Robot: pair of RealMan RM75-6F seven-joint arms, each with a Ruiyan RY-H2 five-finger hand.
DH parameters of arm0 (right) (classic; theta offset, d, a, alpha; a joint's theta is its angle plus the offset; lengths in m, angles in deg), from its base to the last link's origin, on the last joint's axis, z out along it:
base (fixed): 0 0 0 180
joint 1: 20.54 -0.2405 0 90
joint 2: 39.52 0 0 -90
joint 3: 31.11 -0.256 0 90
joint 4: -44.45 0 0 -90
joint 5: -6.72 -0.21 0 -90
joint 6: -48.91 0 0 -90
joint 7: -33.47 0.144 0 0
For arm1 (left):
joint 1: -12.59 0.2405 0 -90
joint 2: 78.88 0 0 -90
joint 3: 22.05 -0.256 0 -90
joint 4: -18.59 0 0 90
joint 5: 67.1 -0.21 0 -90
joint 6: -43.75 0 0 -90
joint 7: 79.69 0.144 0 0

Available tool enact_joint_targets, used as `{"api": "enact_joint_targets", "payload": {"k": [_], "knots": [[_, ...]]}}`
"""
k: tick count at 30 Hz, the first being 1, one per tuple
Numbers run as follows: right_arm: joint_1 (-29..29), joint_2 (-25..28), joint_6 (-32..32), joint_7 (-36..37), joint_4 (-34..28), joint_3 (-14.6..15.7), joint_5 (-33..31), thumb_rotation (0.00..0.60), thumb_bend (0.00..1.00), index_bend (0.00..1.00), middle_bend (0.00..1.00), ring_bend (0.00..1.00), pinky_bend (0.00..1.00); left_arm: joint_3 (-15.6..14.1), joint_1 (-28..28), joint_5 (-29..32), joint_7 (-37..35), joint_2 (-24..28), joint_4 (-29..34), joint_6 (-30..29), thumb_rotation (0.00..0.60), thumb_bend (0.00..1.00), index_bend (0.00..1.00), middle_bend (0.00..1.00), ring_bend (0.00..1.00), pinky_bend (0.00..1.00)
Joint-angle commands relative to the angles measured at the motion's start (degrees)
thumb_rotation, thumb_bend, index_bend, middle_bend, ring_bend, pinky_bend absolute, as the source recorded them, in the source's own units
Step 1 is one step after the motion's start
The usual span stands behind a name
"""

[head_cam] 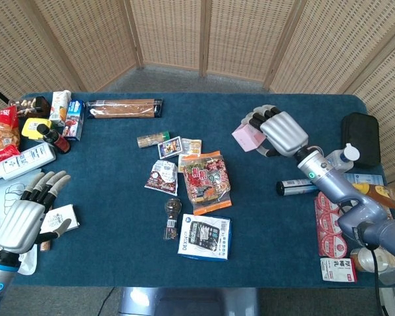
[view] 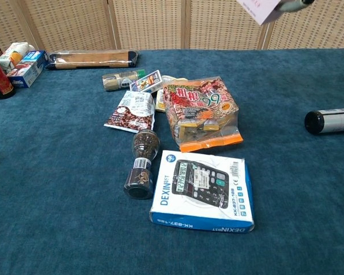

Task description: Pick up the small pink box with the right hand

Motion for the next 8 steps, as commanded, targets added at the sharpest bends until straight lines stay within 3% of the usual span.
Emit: {"api": "enact_joint_targets", "payload": {"k": [1,8], "knots": [[1.00,4.29,-1.68,-3.54,-5.20,-2.90,-2.16,0.600,0.41,0.48,0.67,0.57,0.54,0.08,-0.15,-0.08,-0.53,-0.01,-0.38,0.05,0.600,0.34,0.00,0.00,0.00,0.00],[2.00,8.42,-1.79,-7.48,-11.00,-5.07,-3.95,0.600,0.41,0.48,0.67,0.57,0.54,0.18,-0.51,-0.31,-2.21,-0.30,-1.60,0.25,0.600,0.34,0.00,0.00,0.00,0.00]]}}
